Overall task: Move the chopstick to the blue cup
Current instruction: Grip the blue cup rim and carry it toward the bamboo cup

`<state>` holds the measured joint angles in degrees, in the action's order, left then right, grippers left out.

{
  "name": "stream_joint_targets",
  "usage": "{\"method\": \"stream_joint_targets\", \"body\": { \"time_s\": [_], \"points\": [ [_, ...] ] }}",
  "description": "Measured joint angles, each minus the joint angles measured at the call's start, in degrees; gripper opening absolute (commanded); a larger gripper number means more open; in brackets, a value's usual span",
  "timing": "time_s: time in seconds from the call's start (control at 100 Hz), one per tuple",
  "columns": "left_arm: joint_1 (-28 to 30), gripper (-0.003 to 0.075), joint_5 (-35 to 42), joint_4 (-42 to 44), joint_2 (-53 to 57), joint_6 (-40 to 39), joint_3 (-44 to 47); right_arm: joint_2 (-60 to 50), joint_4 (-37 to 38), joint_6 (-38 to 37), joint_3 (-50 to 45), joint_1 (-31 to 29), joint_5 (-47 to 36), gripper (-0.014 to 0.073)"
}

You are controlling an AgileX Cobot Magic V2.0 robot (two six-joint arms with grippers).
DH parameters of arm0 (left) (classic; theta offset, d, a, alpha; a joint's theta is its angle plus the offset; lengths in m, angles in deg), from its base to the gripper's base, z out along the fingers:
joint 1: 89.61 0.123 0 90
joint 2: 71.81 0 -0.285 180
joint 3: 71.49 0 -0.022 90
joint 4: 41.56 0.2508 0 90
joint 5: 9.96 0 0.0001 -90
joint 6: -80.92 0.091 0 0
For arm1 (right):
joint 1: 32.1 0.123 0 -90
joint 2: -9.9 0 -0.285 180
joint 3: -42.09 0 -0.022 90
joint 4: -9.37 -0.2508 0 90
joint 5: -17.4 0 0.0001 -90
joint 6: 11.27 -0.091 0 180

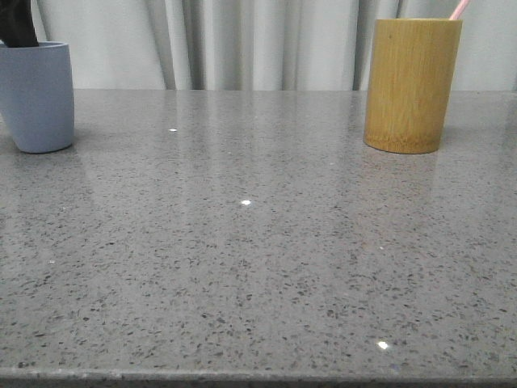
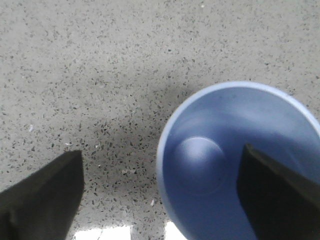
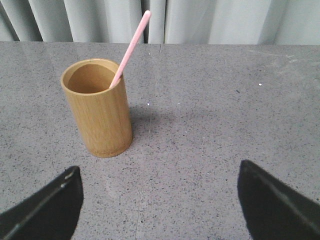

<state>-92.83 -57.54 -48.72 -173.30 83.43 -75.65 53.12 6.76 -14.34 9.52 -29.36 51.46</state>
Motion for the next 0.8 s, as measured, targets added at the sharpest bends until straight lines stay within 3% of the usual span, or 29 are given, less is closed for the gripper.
{"method": "stream_joint_targets", "body": {
  "time_s": [0.11, 0.29, 0.55, 0.8],
  "points": [
    [0.0, 0.0333, 0.0, 0.0, -0.6, 0.0, 0.0, 0.0, 0.0, 0.0, 0.0, 0.0, 0.0, 0.0624],
    [0.0, -0.0022, -0.2, -0.2, -0.8, 0.0, -0.4, 0.0, 0.0, 0.0, 0.0, 0.0, -0.3, 0.0624],
    [-0.8, -0.0019, -4.1, -3.3, -0.8, 0.0, -5.1, 0.0, 0.0, 0.0, 0.0, 0.0, -0.9, 0.0624],
    [-9.2, -0.0019, -7.3, -3.7, -0.8, 0.0, -10.4, 0.0, 0.0, 0.0, 0.0, 0.0, -1.2, 0.0624]
  ]
}}
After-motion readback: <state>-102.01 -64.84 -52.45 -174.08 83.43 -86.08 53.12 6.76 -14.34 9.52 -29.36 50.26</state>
